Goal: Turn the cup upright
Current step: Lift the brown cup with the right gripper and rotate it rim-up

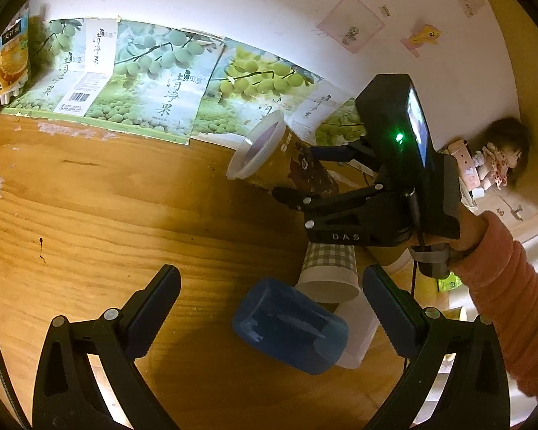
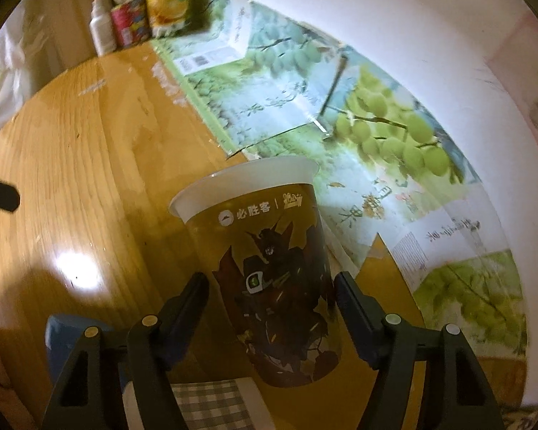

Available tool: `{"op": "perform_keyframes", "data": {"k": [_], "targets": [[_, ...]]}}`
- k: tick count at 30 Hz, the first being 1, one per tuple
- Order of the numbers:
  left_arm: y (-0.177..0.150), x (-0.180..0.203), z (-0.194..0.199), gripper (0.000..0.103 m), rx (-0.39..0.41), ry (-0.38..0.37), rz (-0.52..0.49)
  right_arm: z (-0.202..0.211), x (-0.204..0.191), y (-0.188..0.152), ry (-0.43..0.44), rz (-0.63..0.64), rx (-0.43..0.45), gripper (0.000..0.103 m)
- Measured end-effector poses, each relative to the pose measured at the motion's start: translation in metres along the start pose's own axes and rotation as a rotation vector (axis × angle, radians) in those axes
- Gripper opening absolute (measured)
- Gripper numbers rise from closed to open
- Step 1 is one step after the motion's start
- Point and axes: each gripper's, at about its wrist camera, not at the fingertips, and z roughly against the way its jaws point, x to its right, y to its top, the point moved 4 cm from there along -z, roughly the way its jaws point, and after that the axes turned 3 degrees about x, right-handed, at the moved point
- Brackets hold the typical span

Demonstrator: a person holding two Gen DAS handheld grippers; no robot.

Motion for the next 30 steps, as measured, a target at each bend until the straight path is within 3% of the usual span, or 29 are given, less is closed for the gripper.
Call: {"op": "perform_keyframes", "data": {"k": [17,22,30], "targets": [[-0.024,0.033,0.039,0.101,0.032,-0.039,0.001,0.071,-0.003,-0.019,-0.01,-0.319,0.111,0.072],[-0.034,0.049,0.05,0.101,0.043,-0.017,-0.047,0.093,-0.007,-0.036,-0.001,-0.443,0.131,0.072],[-0.056,0.075,0.07,0.101,0.066,-0.007,-0.116,0.115,-0.007,-0.084,0.035,-0.694,0.09,0.072]]}}
